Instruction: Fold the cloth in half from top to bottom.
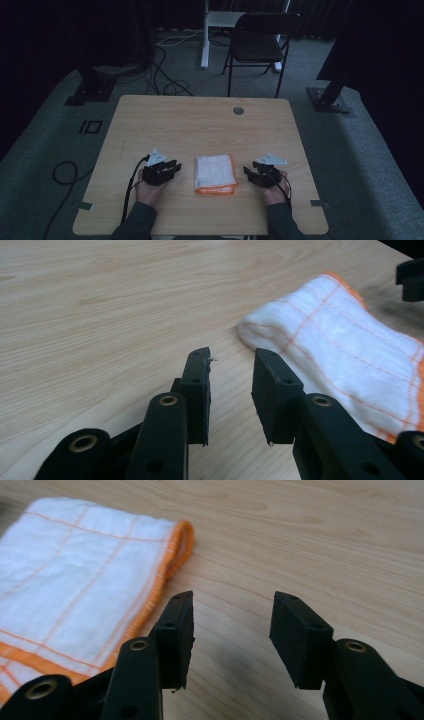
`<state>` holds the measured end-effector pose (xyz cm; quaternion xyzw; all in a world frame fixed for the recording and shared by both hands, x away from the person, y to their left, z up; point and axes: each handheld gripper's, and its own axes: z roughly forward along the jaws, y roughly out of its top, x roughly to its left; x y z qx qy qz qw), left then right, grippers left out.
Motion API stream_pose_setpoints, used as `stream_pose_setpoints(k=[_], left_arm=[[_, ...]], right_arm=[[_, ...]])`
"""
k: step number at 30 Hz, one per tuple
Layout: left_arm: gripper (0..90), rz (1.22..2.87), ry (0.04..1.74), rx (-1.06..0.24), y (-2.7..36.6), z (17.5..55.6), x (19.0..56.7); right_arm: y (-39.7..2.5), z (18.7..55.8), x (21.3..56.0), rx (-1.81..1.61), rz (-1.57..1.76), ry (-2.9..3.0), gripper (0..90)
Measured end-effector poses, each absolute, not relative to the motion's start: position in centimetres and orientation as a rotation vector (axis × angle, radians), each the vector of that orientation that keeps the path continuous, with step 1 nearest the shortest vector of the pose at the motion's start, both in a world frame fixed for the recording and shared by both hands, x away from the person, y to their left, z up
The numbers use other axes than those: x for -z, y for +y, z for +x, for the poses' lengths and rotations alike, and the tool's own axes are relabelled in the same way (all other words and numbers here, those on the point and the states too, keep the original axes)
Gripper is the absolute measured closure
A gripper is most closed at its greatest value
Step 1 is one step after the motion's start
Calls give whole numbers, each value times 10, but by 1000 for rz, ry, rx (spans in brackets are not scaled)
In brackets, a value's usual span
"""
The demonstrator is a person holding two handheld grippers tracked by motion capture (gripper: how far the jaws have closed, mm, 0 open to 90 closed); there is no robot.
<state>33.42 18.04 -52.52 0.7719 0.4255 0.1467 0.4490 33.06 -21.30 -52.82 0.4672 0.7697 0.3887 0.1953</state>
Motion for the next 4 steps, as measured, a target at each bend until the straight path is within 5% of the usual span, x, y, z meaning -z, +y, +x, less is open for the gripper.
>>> stream_pose_setpoints(k=[4], left_arm=[[693,1899,1077,-369,186,336,527]], right_arm=[[-217,333,531,-1087,1329,2146,519]])
